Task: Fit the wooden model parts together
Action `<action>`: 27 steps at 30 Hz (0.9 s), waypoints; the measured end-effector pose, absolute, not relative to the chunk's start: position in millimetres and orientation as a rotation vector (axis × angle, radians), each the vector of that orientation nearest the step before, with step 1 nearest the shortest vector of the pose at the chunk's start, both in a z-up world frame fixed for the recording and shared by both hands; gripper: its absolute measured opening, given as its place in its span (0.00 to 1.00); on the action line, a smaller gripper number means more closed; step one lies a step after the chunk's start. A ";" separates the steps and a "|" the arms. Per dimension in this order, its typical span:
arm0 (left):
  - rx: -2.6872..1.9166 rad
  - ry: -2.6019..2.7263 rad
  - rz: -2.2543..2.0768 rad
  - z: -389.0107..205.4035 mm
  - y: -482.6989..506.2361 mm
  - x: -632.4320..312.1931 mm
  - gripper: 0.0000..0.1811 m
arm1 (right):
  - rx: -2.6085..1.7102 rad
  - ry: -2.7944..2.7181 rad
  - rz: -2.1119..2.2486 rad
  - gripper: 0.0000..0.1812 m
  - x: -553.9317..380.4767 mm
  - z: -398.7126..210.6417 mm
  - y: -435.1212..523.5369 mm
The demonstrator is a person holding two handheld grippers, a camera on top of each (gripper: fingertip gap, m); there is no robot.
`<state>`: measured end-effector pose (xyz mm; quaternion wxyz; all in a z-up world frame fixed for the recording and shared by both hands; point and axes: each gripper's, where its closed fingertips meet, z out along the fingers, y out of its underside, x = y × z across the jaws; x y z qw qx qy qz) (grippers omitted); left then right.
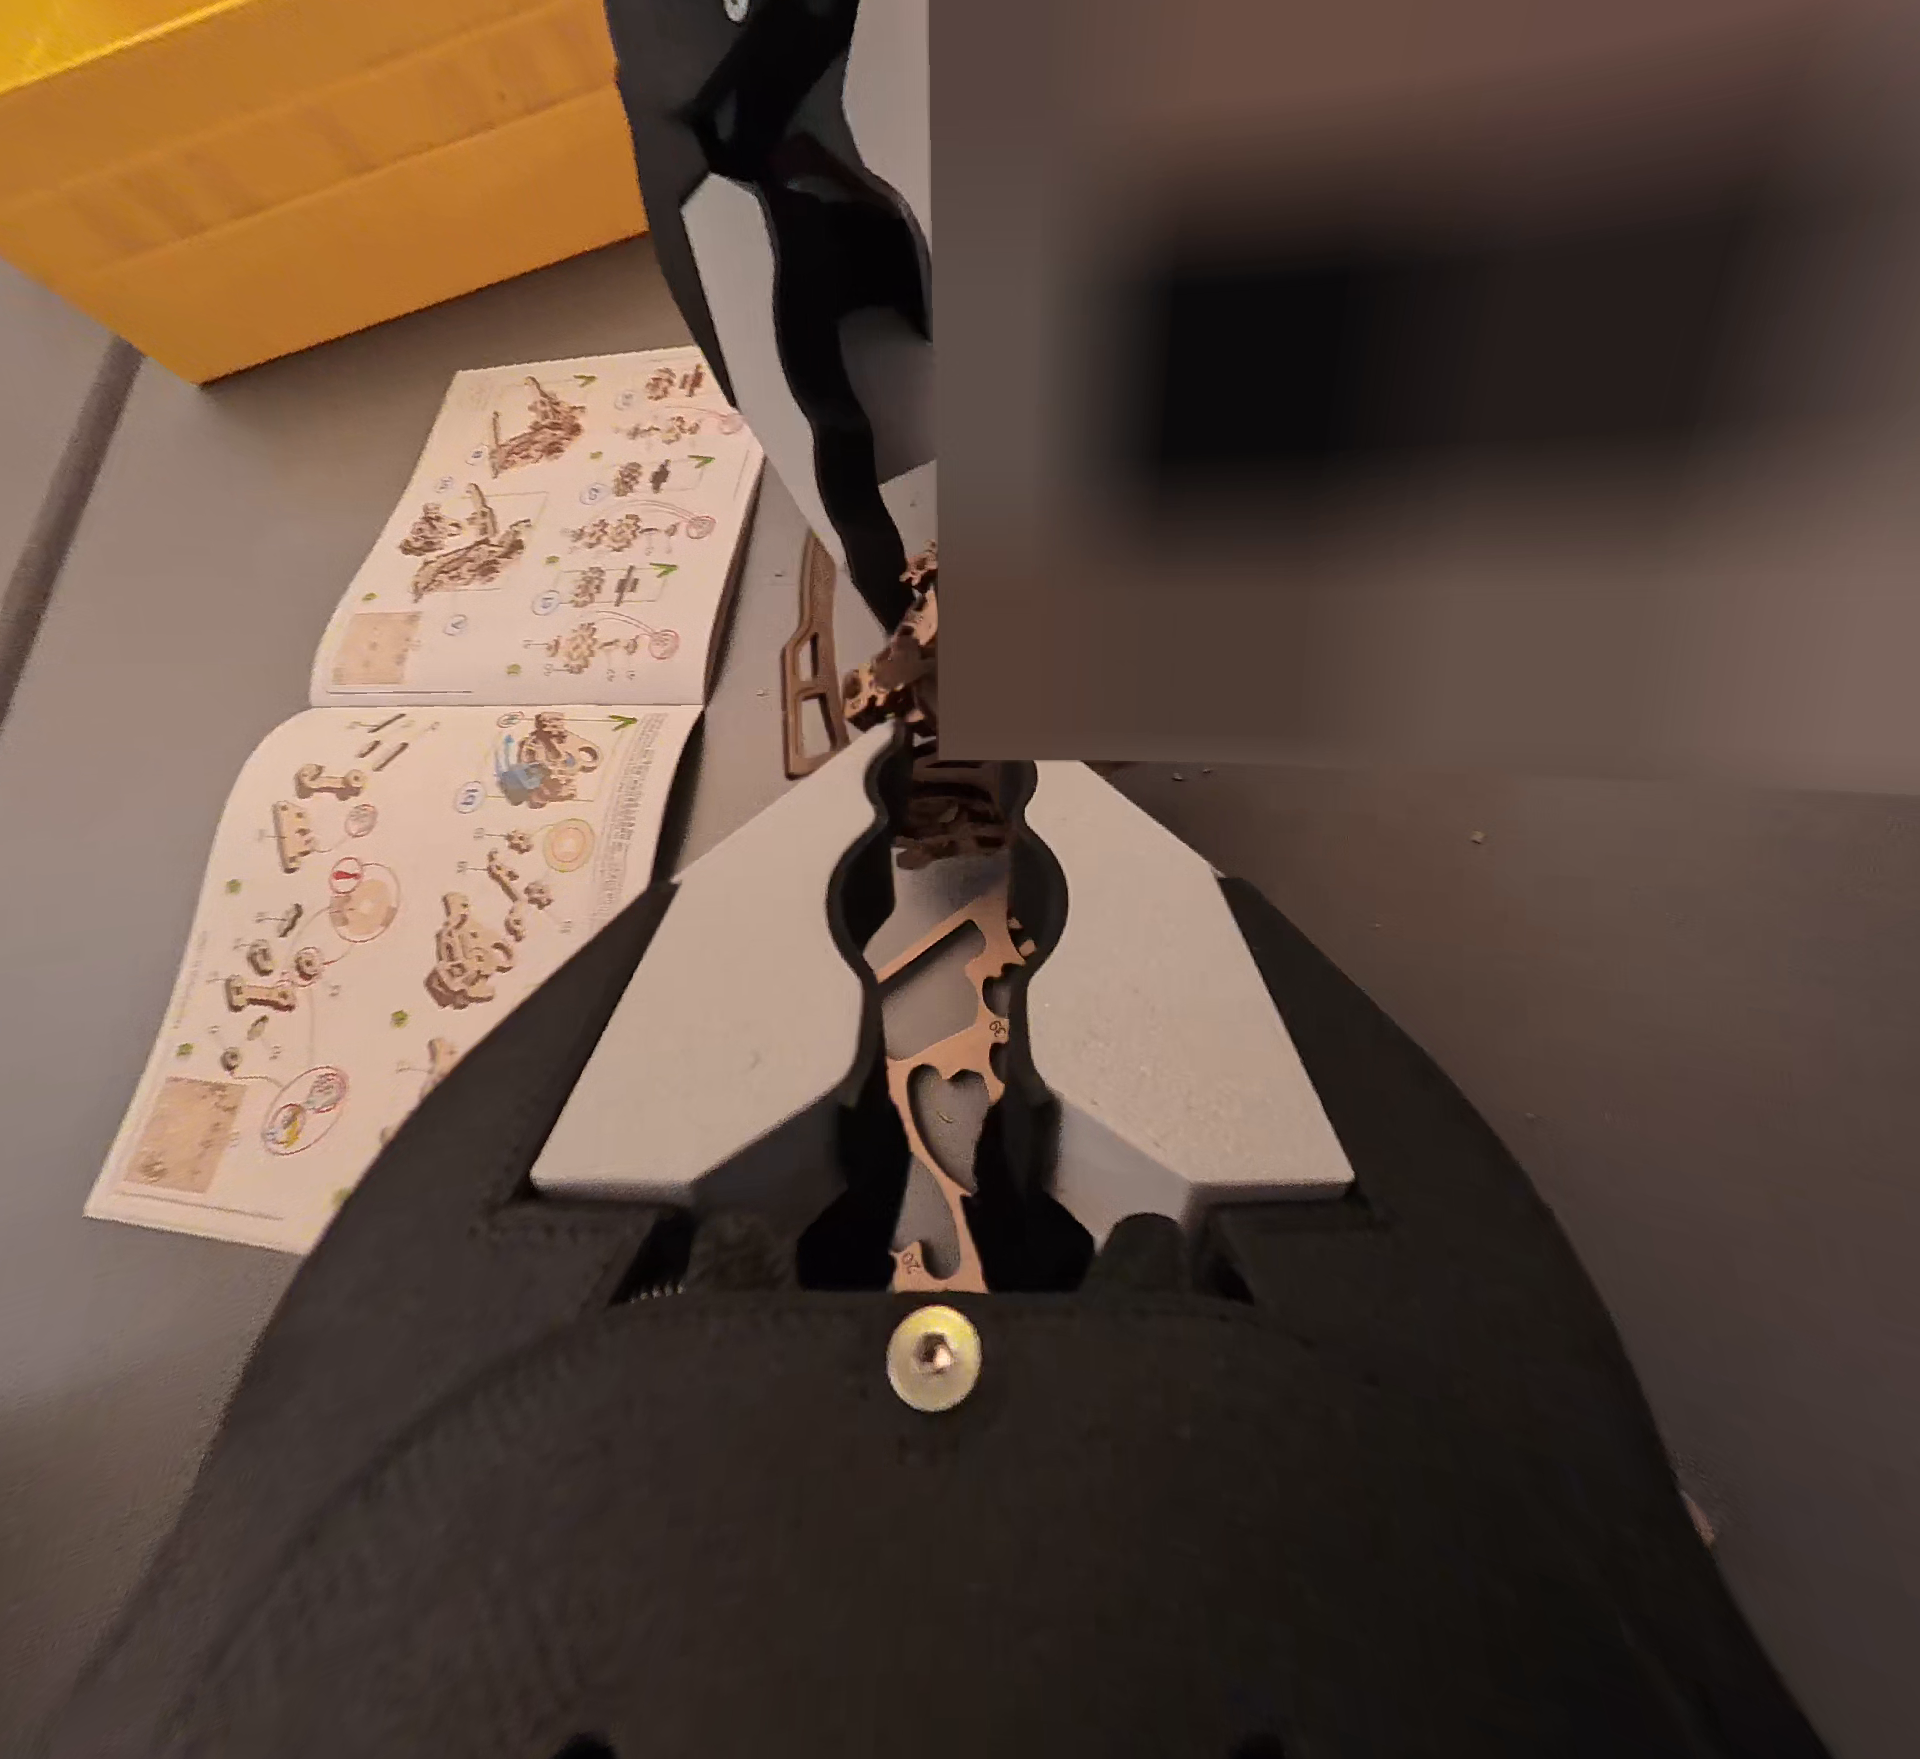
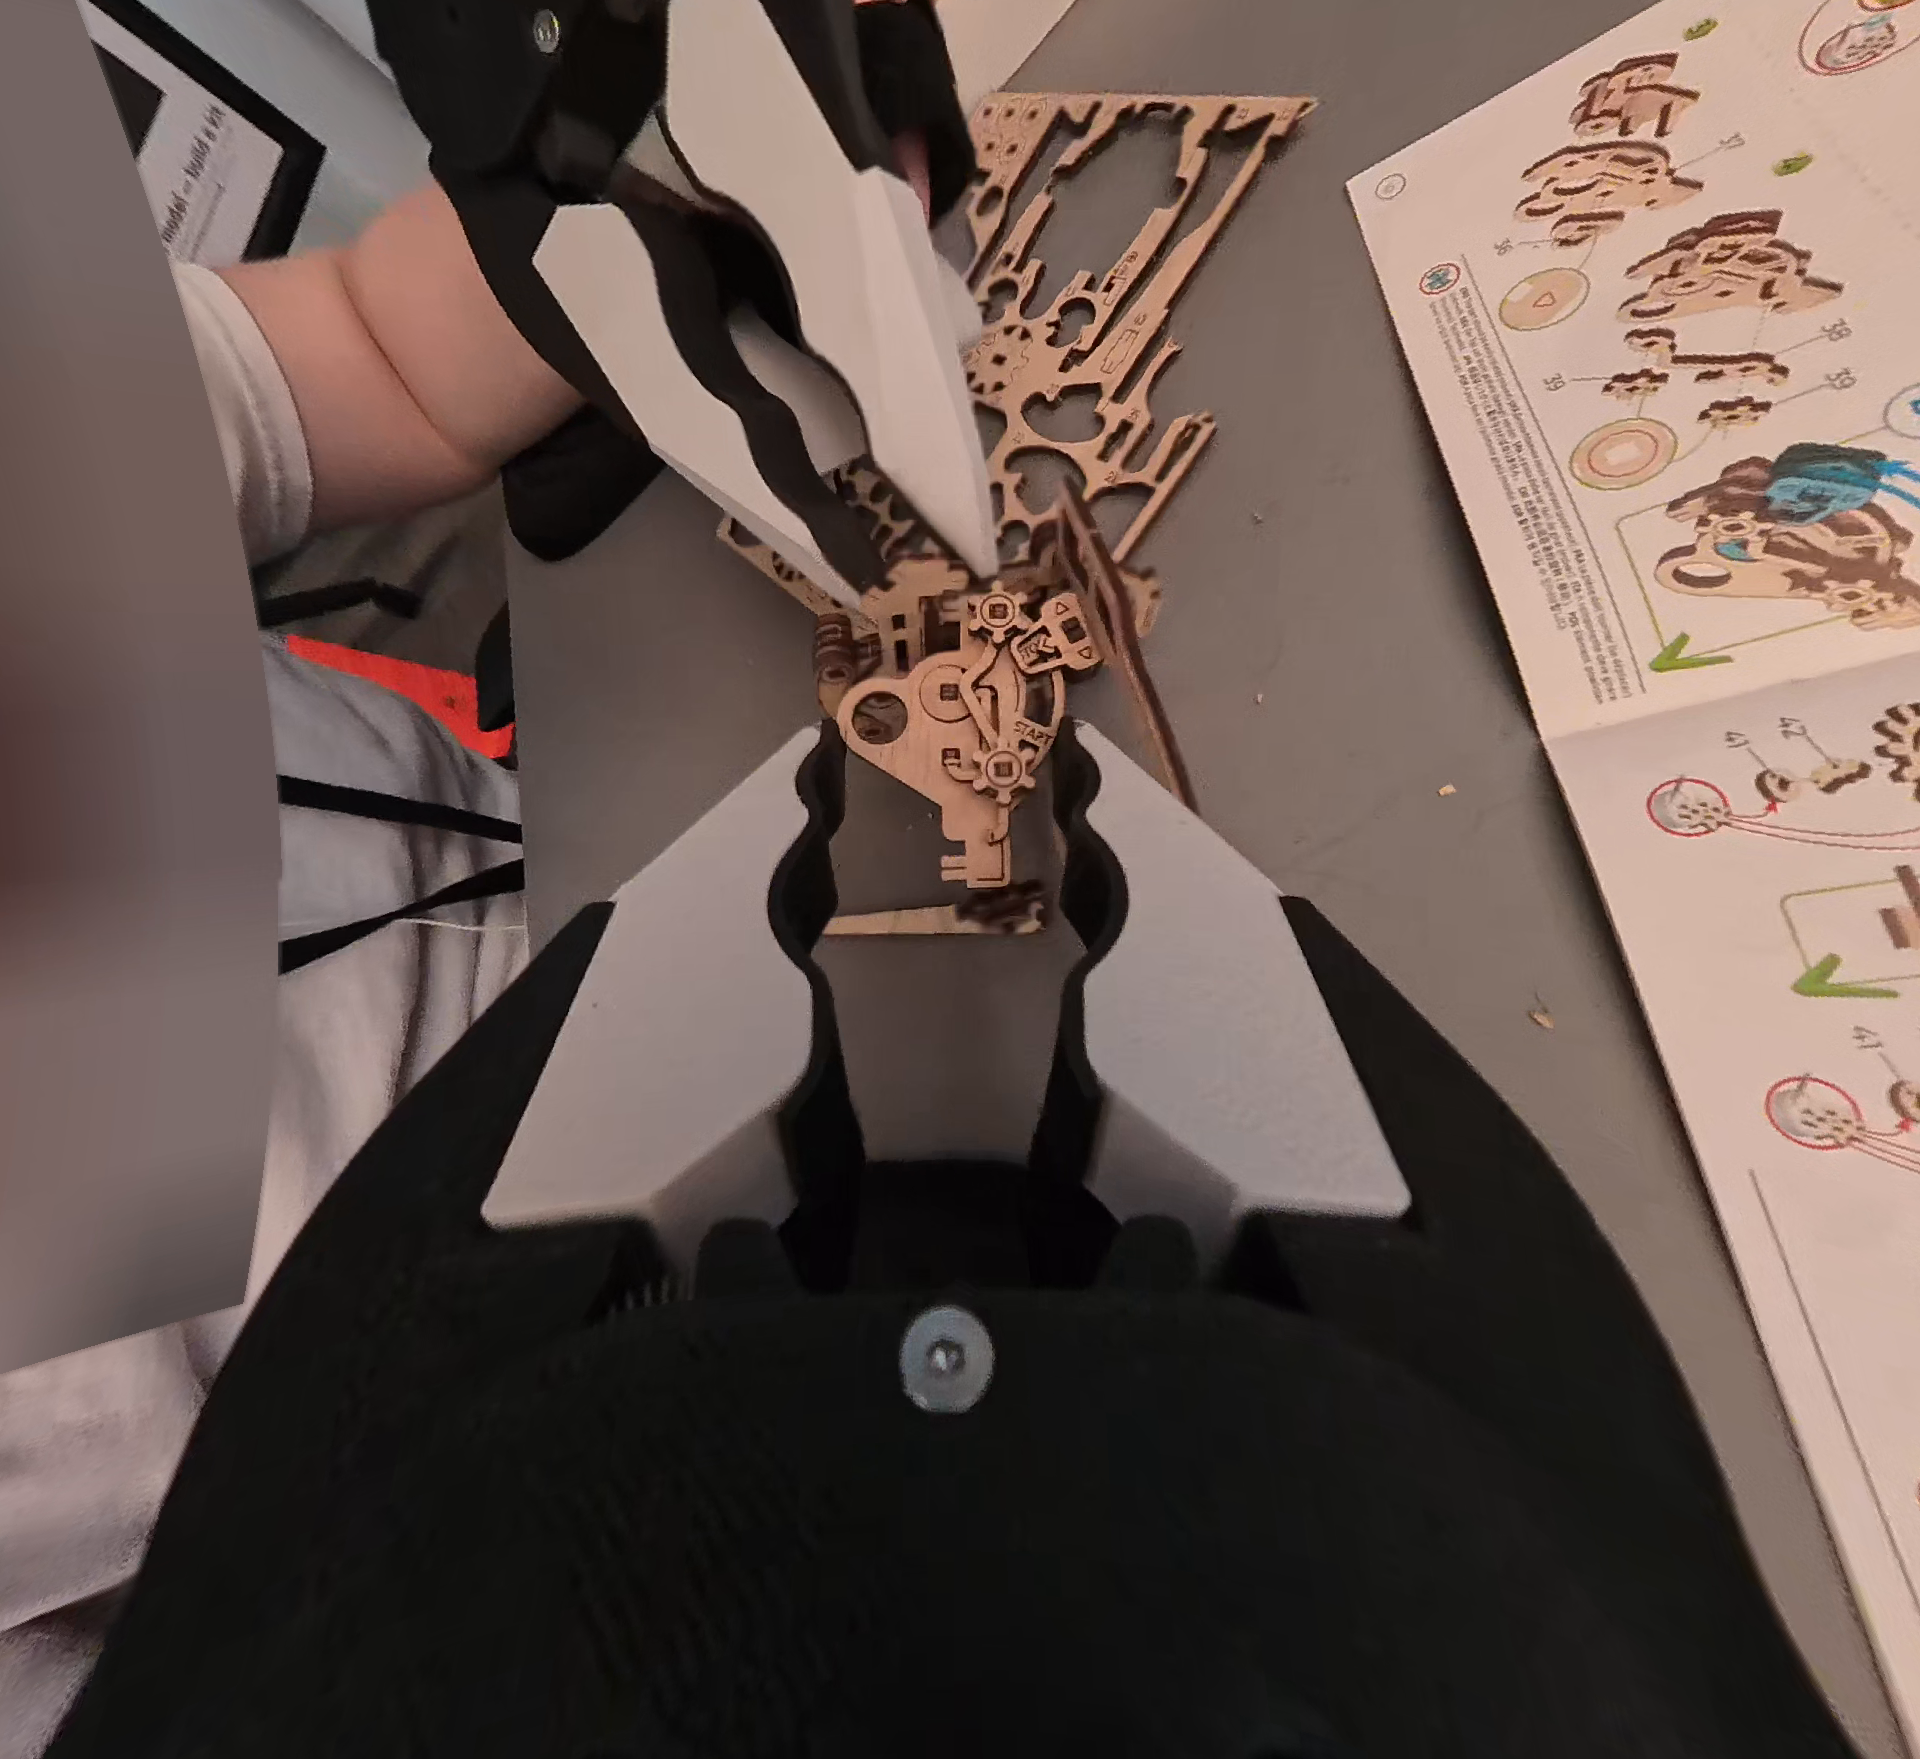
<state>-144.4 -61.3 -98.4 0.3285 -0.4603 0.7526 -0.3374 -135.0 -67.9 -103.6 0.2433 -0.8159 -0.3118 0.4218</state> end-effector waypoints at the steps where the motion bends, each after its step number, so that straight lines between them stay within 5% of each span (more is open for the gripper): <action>1: -1.206 1.981 -0.899 -98.7 -62.5 -145.3 0.07 | -2.241 -0.868 1.149 0.22 -135.3 -103.8 -69.1; 27: -1.105 2.006 -0.846 -97.0 -69.1 -146.3 0.09 | -2.507 -0.989 1.300 0.22 -138.5 -103.4 -79.2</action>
